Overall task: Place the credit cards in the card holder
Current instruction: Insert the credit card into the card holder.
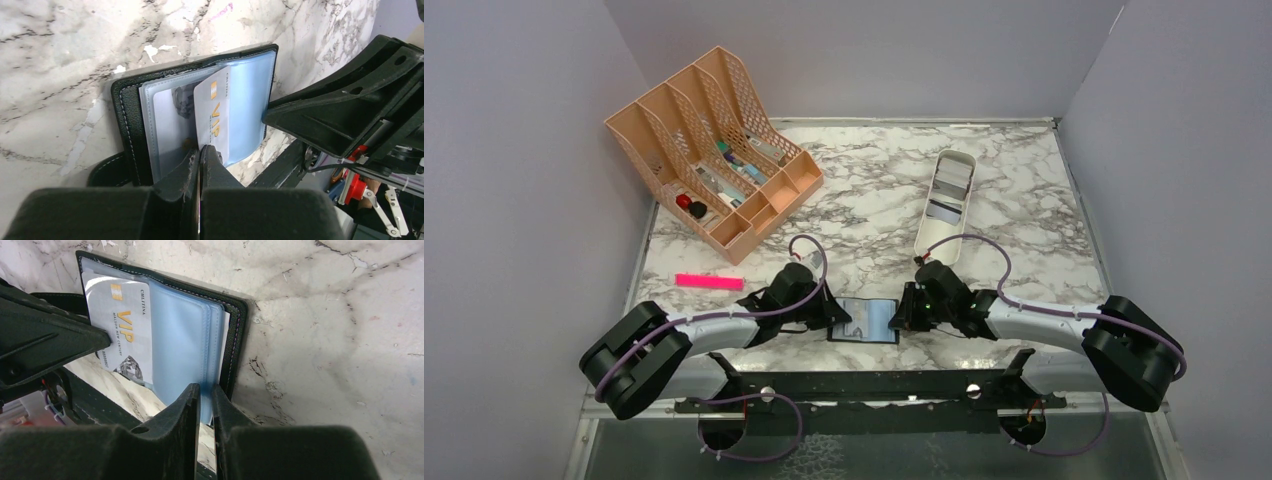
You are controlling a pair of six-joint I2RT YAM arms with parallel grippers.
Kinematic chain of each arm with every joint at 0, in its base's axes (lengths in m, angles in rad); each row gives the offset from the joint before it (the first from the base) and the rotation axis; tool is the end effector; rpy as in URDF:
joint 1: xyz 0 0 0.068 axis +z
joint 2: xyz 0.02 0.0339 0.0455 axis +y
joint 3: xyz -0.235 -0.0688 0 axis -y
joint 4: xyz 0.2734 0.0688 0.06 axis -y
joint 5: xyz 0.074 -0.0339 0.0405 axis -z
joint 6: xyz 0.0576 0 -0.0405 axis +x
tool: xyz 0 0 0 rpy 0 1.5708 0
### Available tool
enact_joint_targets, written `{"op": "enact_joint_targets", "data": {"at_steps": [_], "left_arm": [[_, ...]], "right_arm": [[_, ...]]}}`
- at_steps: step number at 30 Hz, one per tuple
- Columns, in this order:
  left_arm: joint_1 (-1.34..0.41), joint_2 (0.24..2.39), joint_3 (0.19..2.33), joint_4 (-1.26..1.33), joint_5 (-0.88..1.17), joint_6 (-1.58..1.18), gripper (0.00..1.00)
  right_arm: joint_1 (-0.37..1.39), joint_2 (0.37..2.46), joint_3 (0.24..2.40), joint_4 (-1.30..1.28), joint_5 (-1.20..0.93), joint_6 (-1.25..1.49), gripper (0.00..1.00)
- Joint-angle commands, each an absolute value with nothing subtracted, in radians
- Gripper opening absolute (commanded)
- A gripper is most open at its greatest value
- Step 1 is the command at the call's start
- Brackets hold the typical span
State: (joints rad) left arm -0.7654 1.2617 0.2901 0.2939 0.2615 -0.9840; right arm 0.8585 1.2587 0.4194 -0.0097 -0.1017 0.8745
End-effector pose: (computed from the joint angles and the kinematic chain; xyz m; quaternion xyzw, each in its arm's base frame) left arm 0.1723 -0.1862 0.0641 -0.0416 0.8951 -0.4040 0.1843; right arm 0.1667 0.2020 0.0752 -0.0105 0.9345 0.2995 0.1921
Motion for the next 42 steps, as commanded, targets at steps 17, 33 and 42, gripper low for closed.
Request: {"op": "enact_joint_targets", "data": {"at_steps": [17, 33, 42], "left_arm": [[-0.811, 1.304, 0.323, 0.26, 0.236, -0.954, 0.04], [-0.818, 1.303, 0.335, 0.165, 0.257, -0.933, 0.0], [-0.833, 1.317, 0.377, 0.202, 0.242, -0.939, 0.12]], "right_arm": [[0.873, 1.283, 0.45, -0.095, -0.036, 0.861, 0.2], [0.873, 1.265, 0.443, -0.088, -0.038, 0.856, 0.19], [0.879, 1.247, 0.448, -0.099, -0.035, 0.855, 0.2]]}}
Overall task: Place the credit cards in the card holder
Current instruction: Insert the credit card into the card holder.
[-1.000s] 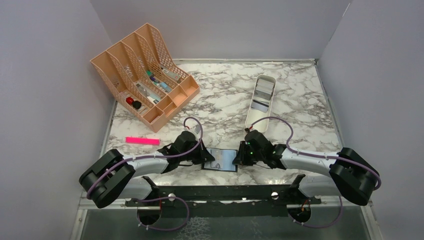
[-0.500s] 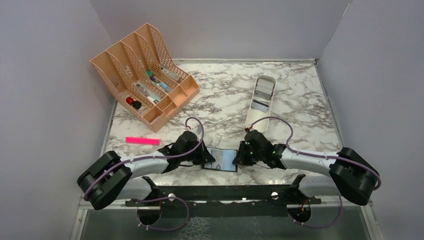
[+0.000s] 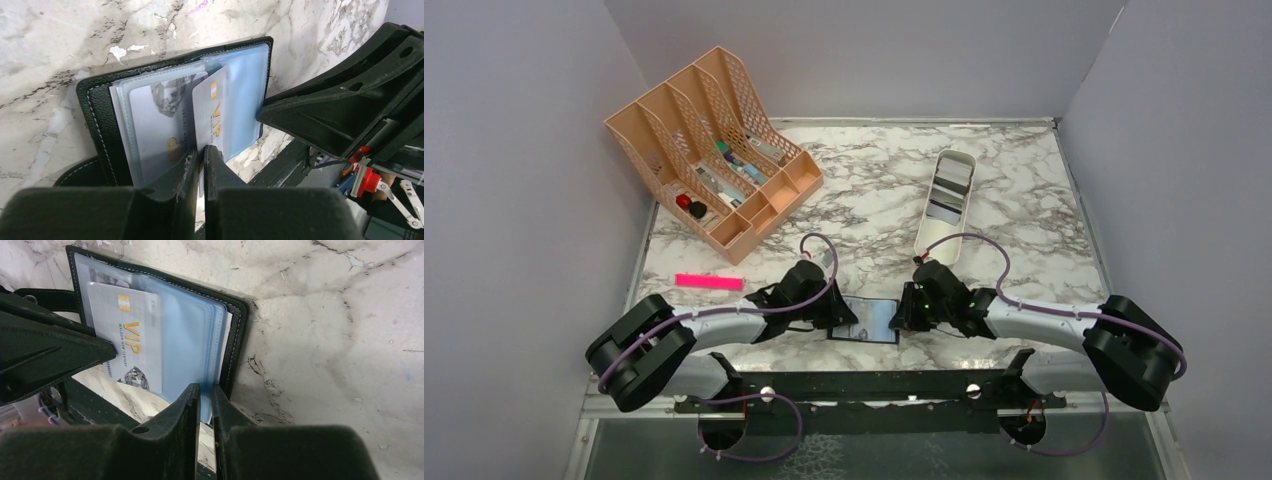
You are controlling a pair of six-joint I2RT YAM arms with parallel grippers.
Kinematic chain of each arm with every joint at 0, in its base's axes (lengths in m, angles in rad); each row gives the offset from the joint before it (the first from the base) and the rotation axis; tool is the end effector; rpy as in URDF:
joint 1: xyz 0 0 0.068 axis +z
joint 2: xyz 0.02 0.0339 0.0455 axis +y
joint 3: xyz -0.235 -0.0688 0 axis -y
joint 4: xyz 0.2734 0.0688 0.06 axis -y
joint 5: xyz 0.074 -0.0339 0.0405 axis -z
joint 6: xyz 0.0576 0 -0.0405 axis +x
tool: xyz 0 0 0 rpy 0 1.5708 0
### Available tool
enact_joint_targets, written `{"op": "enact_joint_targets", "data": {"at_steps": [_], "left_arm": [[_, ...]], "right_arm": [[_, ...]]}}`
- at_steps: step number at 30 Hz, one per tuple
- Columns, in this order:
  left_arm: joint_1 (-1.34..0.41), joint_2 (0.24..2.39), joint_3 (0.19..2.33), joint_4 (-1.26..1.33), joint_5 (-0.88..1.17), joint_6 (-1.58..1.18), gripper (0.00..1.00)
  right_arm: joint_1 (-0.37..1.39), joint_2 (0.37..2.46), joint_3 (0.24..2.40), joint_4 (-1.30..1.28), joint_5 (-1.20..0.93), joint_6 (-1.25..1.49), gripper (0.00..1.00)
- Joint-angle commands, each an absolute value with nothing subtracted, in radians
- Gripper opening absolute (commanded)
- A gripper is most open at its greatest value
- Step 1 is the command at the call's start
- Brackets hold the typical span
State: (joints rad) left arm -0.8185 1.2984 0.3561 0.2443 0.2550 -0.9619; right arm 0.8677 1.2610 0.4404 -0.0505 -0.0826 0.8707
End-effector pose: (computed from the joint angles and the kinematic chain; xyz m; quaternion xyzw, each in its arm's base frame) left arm 0.1708 -0.2037 0.0706 -0.0108 0.9005 -0.3984 0.1742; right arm 0.1666 0.2039 0.0777 -0.0127 0.9386 0.2866 0.1914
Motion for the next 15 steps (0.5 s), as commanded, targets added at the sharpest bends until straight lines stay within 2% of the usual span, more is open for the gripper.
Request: {"op": "enact_joint_targets", "data": {"at_steps": [1, 7, 11, 15], "left_arm": [[-0.834, 1.315, 0.381, 0.201, 0.241, -0.94, 0.16], [-0.839, 1.263, 0.387, 0.152, 0.197, -0.936, 0.41], [-0.841, 1.238, 0.405, 0.11, 0.163, -0.917, 0.48], [-0.841, 1.254, 0.419, 0.107, 0.162, -0.91, 0.51]], "right_arm": [[0.879, 1.243, 0.449, -0.102, -0.035, 0.854, 0.2], [0.879, 1.222, 0.468, -0.124, -0.038, 0.857, 0.25], [0.879, 1.186, 0.472, -0.142, -0.031, 0.865, 0.3], [0.879, 1.155, 0.468, -0.15, -0.02, 0.868, 0.31]]}}
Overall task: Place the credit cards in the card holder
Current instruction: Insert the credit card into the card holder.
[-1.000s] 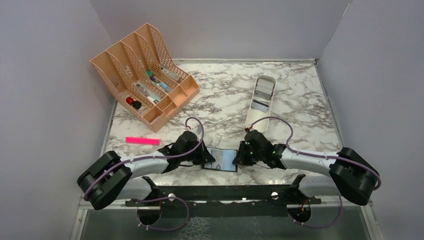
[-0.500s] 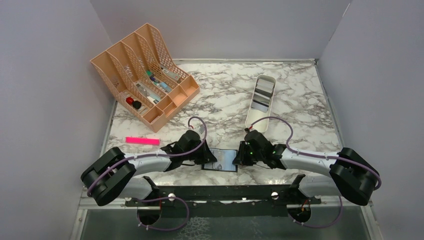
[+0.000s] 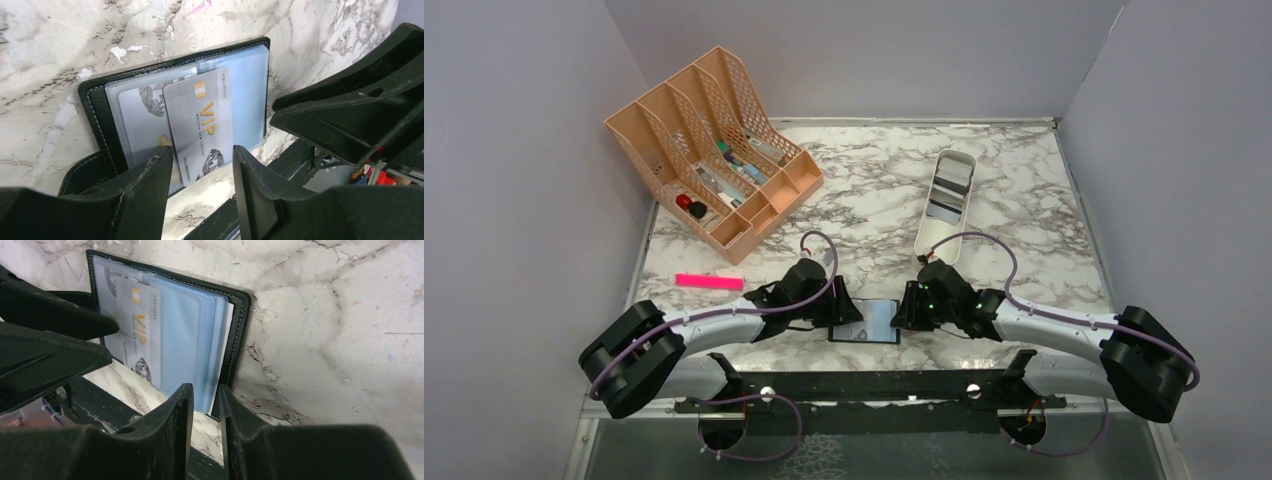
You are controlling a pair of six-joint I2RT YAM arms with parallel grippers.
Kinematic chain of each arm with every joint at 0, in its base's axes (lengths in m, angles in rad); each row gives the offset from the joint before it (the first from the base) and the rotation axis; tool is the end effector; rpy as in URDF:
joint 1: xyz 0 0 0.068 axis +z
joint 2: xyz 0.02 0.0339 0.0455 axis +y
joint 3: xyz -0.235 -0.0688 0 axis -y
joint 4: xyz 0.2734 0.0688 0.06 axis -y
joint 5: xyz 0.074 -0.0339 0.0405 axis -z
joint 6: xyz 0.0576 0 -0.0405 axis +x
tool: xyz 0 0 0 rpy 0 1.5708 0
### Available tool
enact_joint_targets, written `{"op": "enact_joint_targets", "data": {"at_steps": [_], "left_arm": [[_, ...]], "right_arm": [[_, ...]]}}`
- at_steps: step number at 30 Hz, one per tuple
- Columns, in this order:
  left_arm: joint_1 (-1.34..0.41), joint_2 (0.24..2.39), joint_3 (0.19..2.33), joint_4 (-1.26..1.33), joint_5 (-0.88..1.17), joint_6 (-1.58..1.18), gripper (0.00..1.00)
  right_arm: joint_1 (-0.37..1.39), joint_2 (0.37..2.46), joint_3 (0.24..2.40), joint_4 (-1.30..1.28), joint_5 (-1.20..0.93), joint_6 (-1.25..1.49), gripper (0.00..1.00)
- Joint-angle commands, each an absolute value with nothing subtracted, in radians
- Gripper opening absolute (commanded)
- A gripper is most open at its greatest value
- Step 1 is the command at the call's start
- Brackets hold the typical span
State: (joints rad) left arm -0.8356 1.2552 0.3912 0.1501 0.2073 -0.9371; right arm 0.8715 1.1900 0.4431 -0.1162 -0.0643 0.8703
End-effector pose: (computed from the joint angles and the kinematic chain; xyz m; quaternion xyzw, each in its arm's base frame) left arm 0.1715 -0.2073 0.0826 -0.0030 0.9057 -0.3797 0.1883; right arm 0.1642 0.2010 0.0900 -0.0117 0.9376 0.2843 0.2000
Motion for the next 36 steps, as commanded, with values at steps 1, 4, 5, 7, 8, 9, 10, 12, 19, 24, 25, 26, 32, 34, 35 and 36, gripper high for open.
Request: {"op": "enact_joint_targets", "data": {"at_steps": [1, 4, 5, 7, 8, 9, 10, 12, 19, 24, 25, 26, 32, 34, 35, 36], "left_arm": [[-0.843, 1.26, 0.423, 0.107, 0.163, -0.91, 0.51], [-0.848, 1.274, 0.432, 0.109, 0.158, -0.904, 0.49], [-0.849, 1.277, 0.434, 0.109, 0.157, -0.902, 0.48], [-0.853, 1.283, 0.439, 0.11, 0.157, -0.899, 0.45], [-0.855, 1.286, 0.442, 0.114, 0.159, -0.898, 0.44], [-0.857, 1.289, 0.444, 0.117, 0.16, -0.897, 0.44], [-0.86, 1.292, 0.446, 0.12, 0.161, -0.897, 0.44], [-0.865, 1.296, 0.448, 0.128, 0.164, -0.897, 0.43], [-0.881, 1.322, 0.457, 0.164, 0.171, -0.902, 0.43], [-0.896, 1.351, 0.472, 0.192, 0.181, -0.905, 0.43], [-0.9, 1.357, 0.475, 0.199, 0.184, -0.907, 0.43], [-0.904, 1.362, 0.477, 0.205, 0.185, -0.909, 0.43], [-0.939, 1.384, 0.493, 0.239, 0.179, -0.91, 0.43], [-0.95, 1.394, 0.498, 0.252, 0.178, -0.908, 0.43], [-0.955, 1.399, 0.502, 0.256, 0.177, -0.907, 0.43], [-0.961, 1.405, 0.505, 0.261, 0.176, -0.905, 0.43]], "right_arm": [[0.879, 1.154, 0.466, -0.151, -0.017, 0.869, 0.3], [0.879, 1.16, 0.458, -0.141, -0.015, 0.871, 0.27], [0.879, 1.165, 0.454, -0.134, -0.017, 0.872, 0.27], [0.879, 1.178, 0.446, -0.121, -0.021, 0.876, 0.26], [0.879, 1.185, 0.443, -0.116, -0.023, 0.878, 0.26], [0.879, 1.191, 0.441, -0.108, -0.026, 0.878, 0.26], [0.879, 1.196, 0.437, -0.1, -0.029, 0.879, 0.26], [0.879, 1.206, 0.432, -0.085, -0.035, 0.879, 0.25], [0.879, 1.22, 0.418, -0.063, -0.039, 0.882, 0.23], [0.879, 1.22, 0.41, -0.057, -0.037, 0.879, 0.22], [0.879, 1.22, 0.409, -0.057, -0.037, 0.88, 0.22], [0.879, 1.22, 0.407, -0.054, -0.038, 0.88, 0.21], [0.879, 1.221, 0.401, -0.046, -0.04, 0.878, 0.21], [0.879, 1.223, 0.4, -0.043, -0.04, 0.877, 0.21], [0.879, 1.224, 0.398, -0.04, -0.04, 0.876, 0.21], [0.879, 1.225, 0.396, -0.037, -0.041, 0.877, 0.21]]}}
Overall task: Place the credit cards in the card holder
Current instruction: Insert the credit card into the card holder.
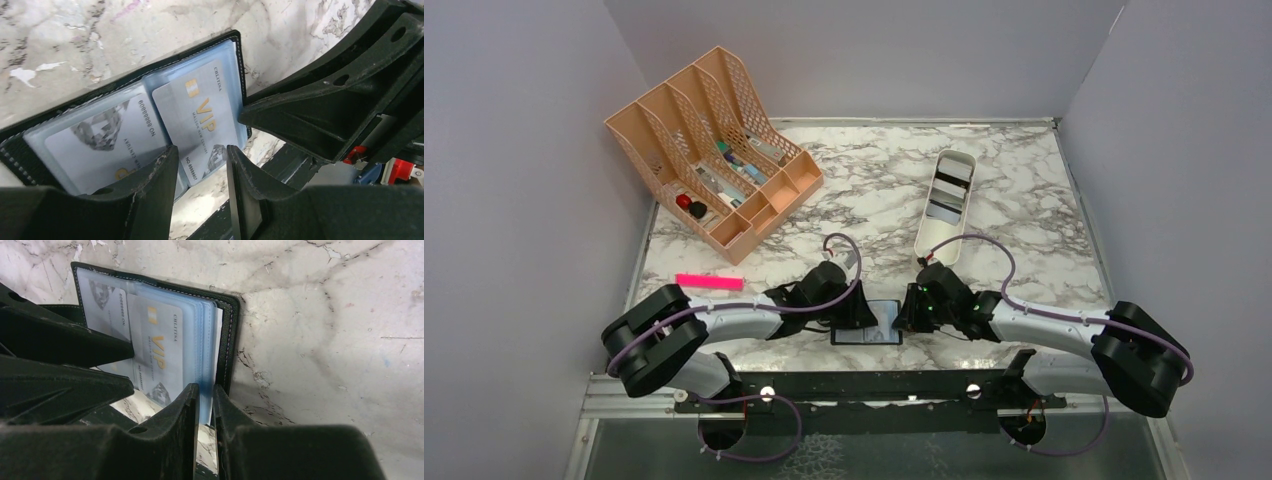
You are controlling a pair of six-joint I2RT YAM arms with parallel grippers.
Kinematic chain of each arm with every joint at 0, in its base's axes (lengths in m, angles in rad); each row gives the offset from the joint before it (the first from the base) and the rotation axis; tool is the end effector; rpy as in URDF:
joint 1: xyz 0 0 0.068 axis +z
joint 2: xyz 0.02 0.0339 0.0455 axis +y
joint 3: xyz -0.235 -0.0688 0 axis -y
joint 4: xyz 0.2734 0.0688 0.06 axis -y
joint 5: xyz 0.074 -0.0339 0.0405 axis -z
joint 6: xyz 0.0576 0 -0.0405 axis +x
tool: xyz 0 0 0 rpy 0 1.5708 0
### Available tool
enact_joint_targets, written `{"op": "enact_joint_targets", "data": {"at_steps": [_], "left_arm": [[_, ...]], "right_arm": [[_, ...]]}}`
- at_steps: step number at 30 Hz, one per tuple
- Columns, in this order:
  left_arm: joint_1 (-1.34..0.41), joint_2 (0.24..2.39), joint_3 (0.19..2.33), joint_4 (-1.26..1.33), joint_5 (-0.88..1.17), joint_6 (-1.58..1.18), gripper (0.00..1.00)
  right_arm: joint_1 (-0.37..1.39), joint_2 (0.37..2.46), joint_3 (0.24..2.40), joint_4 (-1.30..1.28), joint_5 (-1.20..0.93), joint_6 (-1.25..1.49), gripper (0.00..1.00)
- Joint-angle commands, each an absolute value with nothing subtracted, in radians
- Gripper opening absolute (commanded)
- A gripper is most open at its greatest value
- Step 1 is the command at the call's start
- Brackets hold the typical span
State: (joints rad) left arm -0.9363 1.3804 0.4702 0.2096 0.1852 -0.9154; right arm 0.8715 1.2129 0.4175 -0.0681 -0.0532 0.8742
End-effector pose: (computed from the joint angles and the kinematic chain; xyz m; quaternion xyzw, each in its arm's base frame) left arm 0.1637 -0.2403 0.0810 0.0484 0.9025 -0.3858 0.1853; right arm 0.1633 0.1989 0.0804 -0.0079 0.9378 0.2813 0.2034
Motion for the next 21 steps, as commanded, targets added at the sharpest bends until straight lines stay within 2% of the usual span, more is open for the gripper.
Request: {"op": "enact_joint_targets", "data": {"at_steps": [1, 13, 17, 21], "left_arm": [[-0.967, 1.409, 0.507, 0.266, 0.174, -0.904, 0.43], [-1.012, 1.44, 0.549, 0.263, 0.121, -0.846, 0.41], [-1.013, 1.39, 0.535, 0.194, 0.073, -0.866, 0.41], [-1.012, 1.312, 0.555, 0.07, 0.023, -0.862, 0.47]], "right_arm": [[0.879, 1.227, 0.393, -0.032, -0.043, 0.876, 0.21], [0.879, 1.243, 0.42, -0.047, -0.055, 0.851, 0.22], [0.879, 1.194, 0.434, -0.11, -0.03, 0.852, 0.28], [0.879, 1.128, 0.432, -0.133, -0.037, 0.861, 0.34]]}}
